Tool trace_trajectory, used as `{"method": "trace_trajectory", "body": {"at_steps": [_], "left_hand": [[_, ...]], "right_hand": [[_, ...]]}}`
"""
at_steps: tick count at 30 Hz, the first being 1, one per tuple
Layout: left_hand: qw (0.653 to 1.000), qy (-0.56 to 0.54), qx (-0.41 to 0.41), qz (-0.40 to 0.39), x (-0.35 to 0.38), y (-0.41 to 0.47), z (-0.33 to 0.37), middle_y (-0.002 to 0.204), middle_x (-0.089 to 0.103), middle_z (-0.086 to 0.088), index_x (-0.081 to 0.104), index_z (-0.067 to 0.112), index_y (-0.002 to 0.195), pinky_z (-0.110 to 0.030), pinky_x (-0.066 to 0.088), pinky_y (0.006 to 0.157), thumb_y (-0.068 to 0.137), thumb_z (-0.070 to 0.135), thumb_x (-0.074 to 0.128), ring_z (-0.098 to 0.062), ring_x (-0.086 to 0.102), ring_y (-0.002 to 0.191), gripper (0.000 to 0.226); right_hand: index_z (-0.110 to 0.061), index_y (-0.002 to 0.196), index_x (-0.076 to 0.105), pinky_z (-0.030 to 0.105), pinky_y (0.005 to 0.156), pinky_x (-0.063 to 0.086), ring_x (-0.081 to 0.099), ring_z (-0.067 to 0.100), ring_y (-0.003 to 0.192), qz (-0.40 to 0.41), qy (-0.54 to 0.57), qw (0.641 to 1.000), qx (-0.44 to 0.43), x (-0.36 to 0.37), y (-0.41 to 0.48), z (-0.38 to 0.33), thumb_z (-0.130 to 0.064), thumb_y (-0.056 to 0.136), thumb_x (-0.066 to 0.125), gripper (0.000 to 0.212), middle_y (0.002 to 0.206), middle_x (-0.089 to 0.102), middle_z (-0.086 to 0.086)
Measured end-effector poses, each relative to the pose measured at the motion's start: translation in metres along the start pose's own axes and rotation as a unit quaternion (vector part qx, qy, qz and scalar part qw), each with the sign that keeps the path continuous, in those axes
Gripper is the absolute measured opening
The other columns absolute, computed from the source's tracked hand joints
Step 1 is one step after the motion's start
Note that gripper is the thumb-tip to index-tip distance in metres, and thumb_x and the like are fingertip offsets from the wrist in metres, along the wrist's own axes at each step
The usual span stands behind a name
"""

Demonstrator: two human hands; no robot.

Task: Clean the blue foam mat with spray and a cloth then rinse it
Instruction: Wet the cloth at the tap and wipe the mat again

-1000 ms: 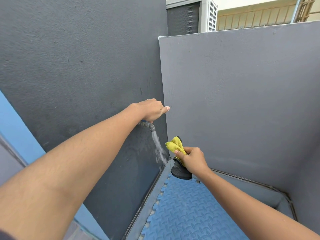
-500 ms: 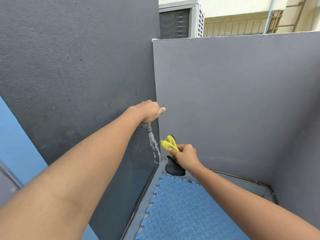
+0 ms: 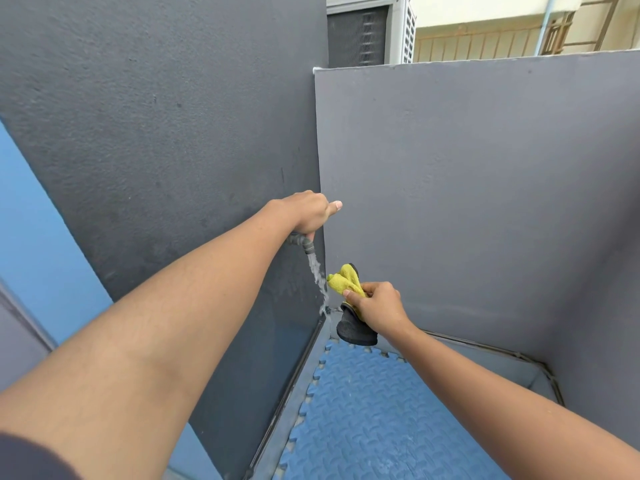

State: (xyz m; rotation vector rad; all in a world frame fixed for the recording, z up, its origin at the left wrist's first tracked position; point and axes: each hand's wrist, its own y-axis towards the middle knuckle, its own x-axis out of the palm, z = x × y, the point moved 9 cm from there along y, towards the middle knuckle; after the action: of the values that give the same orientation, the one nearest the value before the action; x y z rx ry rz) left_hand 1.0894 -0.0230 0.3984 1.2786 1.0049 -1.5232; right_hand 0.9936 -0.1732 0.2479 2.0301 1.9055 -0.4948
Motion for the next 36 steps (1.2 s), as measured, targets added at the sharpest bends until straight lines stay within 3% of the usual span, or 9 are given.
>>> {"method": "trace_trajectory", "body": {"at_steps": [5, 8, 11, 15, 17, 26, 29, 33, 36], "left_hand": [[1.0, -0.016, -0.017, -0.007, -0.001, -0.005, 0.004, 0.064, 0.074, -0.003, 0.058, 0.01, 0.078, -0.042, 0.042, 0.109, 0.112, 0.049, 0.022, -0.027, 0.064, 0.104, 0.063], [0.999, -0.035, -0.037, -0.009, 0.001, -0.007, 0.003, 0.069, 0.077, -0.005, 0.064, 0.008, 0.108, -0.043, 0.043, 0.107, 0.112, 0.047, 0.023, -0.026, 0.066, 0.105, 0.057], [0.998, -0.049, -0.047, -0.005, 0.0, -0.008, 0.002, 0.066, 0.077, -0.003, 0.061, 0.011, 0.093, -0.045, 0.044, 0.106, 0.11, 0.051, 0.025, -0.024, 0.068, 0.099, 0.056], [0.999, -0.021, -0.03, 0.025, -0.006, -0.011, 0.009, 0.106, 0.073, -0.007, 0.06, 0.015, 0.125, -0.045, 0.046, 0.098, 0.114, 0.035, 0.027, -0.027, 0.061, 0.105, 0.04], [0.998, -0.028, -0.036, 0.039, -0.009, -0.011, 0.009, 0.118, 0.059, -0.011, 0.05, 0.015, 0.111, -0.047, 0.039, 0.094, 0.113, 0.041, 0.024, -0.029, 0.052, 0.105, 0.037], [0.993, 0.024, -0.115, 0.005, -0.006, 0.003, 0.006, 0.156, 0.04, -0.012, 0.047, 0.017, 0.148, -0.051, 0.041, 0.113, 0.101, 0.0, 0.036, -0.035, 0.04, 0.142, 0.051], [0.981, 0.068, -0.103, 0.149, -0.023, -0.015, 0.031, 0.15, 0.041, -0.015, 0.049, 0.009, 0.14, -0.05, 0.033, 0.115, 0.099, 0.002, 0.048, -0.034, 0.035, 0.144, 0.041], [0.905, 0.019, 0.109, 0.411, 0.001, -0.093, 0.089, 0.124, 0.06, -0.011, 0.062, 0.007, 0.117, -0.05, 0.041, 0.109, 0.096, 0.02, 0.063, -0.031, 0.051, 0.136, 0.025], [0.888, -0.067, 0.186, 0.414, 0.084, -0.143, 0.113, 0.105, 0.064, -0.007, 0.064, 0.007, 0.109, -0.044, 0.051, 0.079, 0.096, 0.022, 0.061, -0.029, 0.064, 0.095, 0.02]], "right_hand": [[-0.028, 0.08, 0.074, 0.035, 0.064, 0.051, 0.066, 0.019, 0.074, 0.001, -0.003, 1.0, -0.006, -0.003, -0.001, -0.004, -0.041, 0.088, 0.071, 0.015, 0.077, 0.073, 0.002], [-0.029, 0.08, 0.073, 0.038, 0.068, 0.055, 0.067, 0.02, 0.076, -0.001, -0.007, 1.0, -0.011, -0.005, -0.003, -0.006, -0.041, 0.088, 0.071, 0.014, 0.077, 0.073, 0.001], [-0.028, 0.082, 0.075, 0.042, 0.073, 0.057, 0.069, 0.021, 0.079, 0.002, -0.006, 1.0, -0.012, -0.009, -0.004, -0.008, -0.042, 0.087, 0.071, 0.015, 0.077, 0.074, 0.001], [-0.026, 0.085, 0.076, 0.043, 0.071, 0.057, 0.069, 0.022, 0.077, 0.004, -0.007, 1.0, -0.011, -0.012, -0.004, -0.011, -0.043, 0.087, 0.07, 0.018, 0.078, 0.074, 0.003], [-0.025, 0.084, 0.076, 0.041, 0.069, 0.056, 0.068, 0.021, 0.075, 0.005, -0.009, 1.0, -0.01, -0.014, -0.004, -0.012, -0.043, 0.087, 0.07, 0.019, 0.078, 0.074, 0.003], [-0.022, 0.073, 0.071, 0.03, 0.054, 0.039, 0.05, 0.012, 0.053, -0.003, -0.045, 0.999, -0.03, -0.024, -0.006, 0.0, -0.043, 0.088, 0.068, 0.026, 0.057, 0.058, -0.005], [-0.021, 0.067, 0.066, 0.028, 0.053, 0.036, 0.047, 0.013, 0.051, -0.004, -0.054, 0.998, -0.031, -0.027, -0.008, 0.017, -0.042, 0.089, 0.067, 0.03, 0.052, 0.051, -0.007], [-0.019, 0.065, 0.063, 0.032, 0.055, 0.037, 0.05, 0.021, 0.059, -0.02, -0.079, 0.997, -0.007, -0.011, -0.013, 0.066, -0.039, 0.089, 0.067, 0.031, 0.054, 0.052, -0.002], [-0.029, 0.114, 0.07, 0.038, 0.078, 0.053, 0.065, 0.025, 0.092, -0.024, -0.093, 0.995, 0.022, 0.011, -0.015, 0.127, -0.035, 0.091, 0.066, 0.024, 0.089, 0.074, 0.002]]}}
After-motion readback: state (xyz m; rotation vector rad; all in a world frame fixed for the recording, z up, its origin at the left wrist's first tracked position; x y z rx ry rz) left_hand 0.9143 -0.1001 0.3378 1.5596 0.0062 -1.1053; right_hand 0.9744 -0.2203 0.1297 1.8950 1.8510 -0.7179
